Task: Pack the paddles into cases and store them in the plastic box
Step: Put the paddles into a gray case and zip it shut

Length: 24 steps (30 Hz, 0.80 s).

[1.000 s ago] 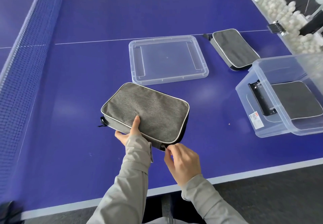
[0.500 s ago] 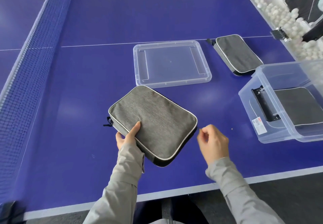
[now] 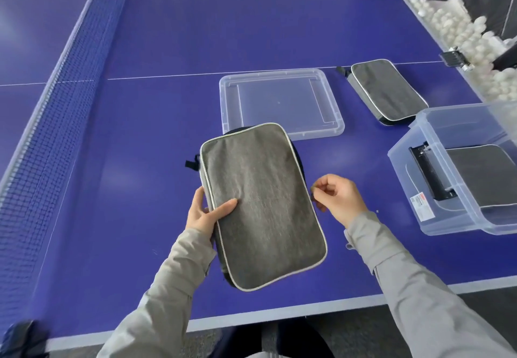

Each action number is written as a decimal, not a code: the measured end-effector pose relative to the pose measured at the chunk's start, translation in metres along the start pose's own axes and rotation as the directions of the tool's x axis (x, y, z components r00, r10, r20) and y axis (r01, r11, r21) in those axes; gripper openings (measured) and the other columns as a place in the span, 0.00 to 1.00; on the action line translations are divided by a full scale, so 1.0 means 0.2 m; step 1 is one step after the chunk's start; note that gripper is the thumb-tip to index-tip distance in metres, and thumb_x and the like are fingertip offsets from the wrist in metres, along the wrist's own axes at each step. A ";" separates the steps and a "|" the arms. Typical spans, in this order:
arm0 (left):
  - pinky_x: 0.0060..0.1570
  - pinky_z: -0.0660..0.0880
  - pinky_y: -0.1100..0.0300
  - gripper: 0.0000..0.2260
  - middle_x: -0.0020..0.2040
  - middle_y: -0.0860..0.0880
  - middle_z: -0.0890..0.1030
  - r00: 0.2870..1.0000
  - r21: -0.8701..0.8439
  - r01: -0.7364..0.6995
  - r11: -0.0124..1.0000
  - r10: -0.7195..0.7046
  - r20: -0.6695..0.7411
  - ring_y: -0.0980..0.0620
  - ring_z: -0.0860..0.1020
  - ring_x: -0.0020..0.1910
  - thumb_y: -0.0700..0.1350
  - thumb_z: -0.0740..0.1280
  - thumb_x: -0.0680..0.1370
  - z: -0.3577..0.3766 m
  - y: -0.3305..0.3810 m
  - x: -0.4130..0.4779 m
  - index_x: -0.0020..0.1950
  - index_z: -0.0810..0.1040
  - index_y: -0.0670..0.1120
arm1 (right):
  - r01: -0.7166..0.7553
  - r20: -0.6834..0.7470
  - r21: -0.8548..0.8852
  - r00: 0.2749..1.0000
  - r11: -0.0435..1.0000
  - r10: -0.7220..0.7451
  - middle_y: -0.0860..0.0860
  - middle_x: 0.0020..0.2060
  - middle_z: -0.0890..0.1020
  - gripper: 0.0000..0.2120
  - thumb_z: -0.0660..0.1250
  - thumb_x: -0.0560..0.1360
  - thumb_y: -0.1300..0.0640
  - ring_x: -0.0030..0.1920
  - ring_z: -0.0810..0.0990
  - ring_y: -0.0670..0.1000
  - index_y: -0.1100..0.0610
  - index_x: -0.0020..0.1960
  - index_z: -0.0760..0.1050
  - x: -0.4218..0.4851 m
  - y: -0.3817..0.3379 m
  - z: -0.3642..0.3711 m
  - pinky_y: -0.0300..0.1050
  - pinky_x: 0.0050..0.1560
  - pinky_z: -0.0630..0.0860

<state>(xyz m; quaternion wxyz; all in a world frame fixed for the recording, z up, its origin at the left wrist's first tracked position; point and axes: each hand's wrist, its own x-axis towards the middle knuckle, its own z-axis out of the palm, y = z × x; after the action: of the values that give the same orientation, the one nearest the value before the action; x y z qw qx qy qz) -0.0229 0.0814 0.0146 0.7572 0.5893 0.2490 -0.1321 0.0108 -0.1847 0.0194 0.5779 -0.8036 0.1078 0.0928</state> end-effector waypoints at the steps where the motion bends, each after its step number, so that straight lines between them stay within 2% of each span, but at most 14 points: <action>1: 0.37 0.80 0.54 0.27 0.42 0.47 0.85 0.999 0.036 -0.011 0.999 0.009 0.038 0.44 0.84 0.40 0.43 0.78 0.60 0.00 0.01 0.00 0.55 0.75 0.55 | 0.000 -0.012 0.018 1.000 1.000 0.000 0.46 0.22 0.77 0.12 0.63 0.72 0.72 0.21 0.72 0.44 0.58 0.36 0.74 0.03 -0.02 0.00 0.34 0.25 0.71; 3: 0.39 0.80 0.53 0.31 0.43 0.45 0.85 0.993 0.120 -0.039 0.992 0.026 0.113 0.43 0.84 0.41 0.46 0.80 0.57 0.00 0.02 0.01 0.57 0.74 0.56 | 0.007 -0.056 0.047 0.998 0.999 -0.005 0.46 0.21 0.77 0.12 0.64 0.71 0.73 0.21 0.72 0.43 0.58 0.35 0.74 0.07 -0.07 -0.01 0.34 0.25 0.71; 7: 0.39 0.80 0.55 0.30 0.42 0.45 0.85 0.975 0.265 -0.123 0.956 0.067 0.210 0.44 0.84 0.41 0.50 0.80 0.55 -0.02 0.05 0.01 0.54 0.73 0.60 | 0.046 -0.160 0.087 0.987 0.995 -0.032 0.47 0.22 0.77 0.12 0.65 0.70 0.73 0.22 0.73 0.44 0.57 0.35 0.74 0.14 -0.15 -0.06 0.34 0.27 0.73; 11: 0.46 0.80 0.48 0.34 0.42 0.45 0.84 0.962 0.424 -0.203 0.883 0.099 0.255 0.42 0.83 0.44 0.52 0.79 0.54 -0.06 0.09 0.00 0.58 0.71 0.58 | 0.117 -0.153 0.055 0.982 0.992 -0.107 0.53 0.28 0.79 0.13 0.64 0.69 0.73 0.24 0.73 0.44 0.57 0.35 0.74 0.15 -0.23 -0.09 0.34 0.29 0.73; 15: 0.51 0.78 0.50 0.34 0.41 0.51 0.84 0.940 0.625 -0.331 0.707 0.186 0.286 0.48 0.82 0.43 0.54 0.78 0.57 -0.11 0.19 -0.02 0.61 0.69 0.56 | 0.192 -0.066 -0.064 0.978 0.979 -0.196 0.51 0.30 0.79 0.14 0.66 0.68 0.72 0.28 0.75 0.43 0.54 0.35 0.74 0.12 -0.31 -0.05 0.34 0.34 0.74; 19: 0.49 0.77 0.51 0.34 0.41 0.50 0.83 0.906 0.757 -0.424 0.497 0.241 0.348 0.45 0.80 0.40 0.53 0.78 0.61 -0.14 0.29 -0.02 0.62 0.68 0.53 | 0.302 -0.008 -0.152 0.952 0.941 -0.307 0.48 0.29 0.77 0.15 0.67 0.67 0.72 0.29 0.72 0.42 0.52 0.34 0.74 0.08 -0.37 0.01 0.31 0.35 0.70; 21: 0.48 0.77 0.51 0.33 0.40 0.49 0.83 0.892 0.779 -0.449 0.437 0.261 0.369 0.45 0.80 0.40 0.50 0.79 0.63 -0.16 0.32 -0.03 0.63 0.67 0.52 | 0.300 -0.016 -0.140 0.952 0.944 -0.305 0.48 0.29 0.77 0.14 0.68 0.67 0.72 0.30 0.73 0.44 0.53 0.34 0.74 0.07 -0.39 0.03 0.32 0.35 0.71; 24: 0.48 0.76 0.53 0.33 0.40 0.51 0.82 0.865 0.807 -0.495 0.321 0.264 0.426 0.46 0.80 0.39 0.50 0.79 0.64 -0.18 0.35 -0.03 0.63 0.67 0.53 | 0.261 -0.048 -0.081 0.963 0.962 -0.265 0.48 0.29 0.78 0.13 0.67 0.68 0.72 0.28 0.74 0.43 0.55 0.34 0.75 0.05 -0.40 0.06 0.33 0.35 0.73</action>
<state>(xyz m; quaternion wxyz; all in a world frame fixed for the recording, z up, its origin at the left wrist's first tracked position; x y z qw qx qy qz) -0.0008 0.1354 0.0695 0.3541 0.9224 -0.0908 -0.1244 0.0427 -0.1490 0.0865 0.5517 -0.8339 0.0133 -0.0043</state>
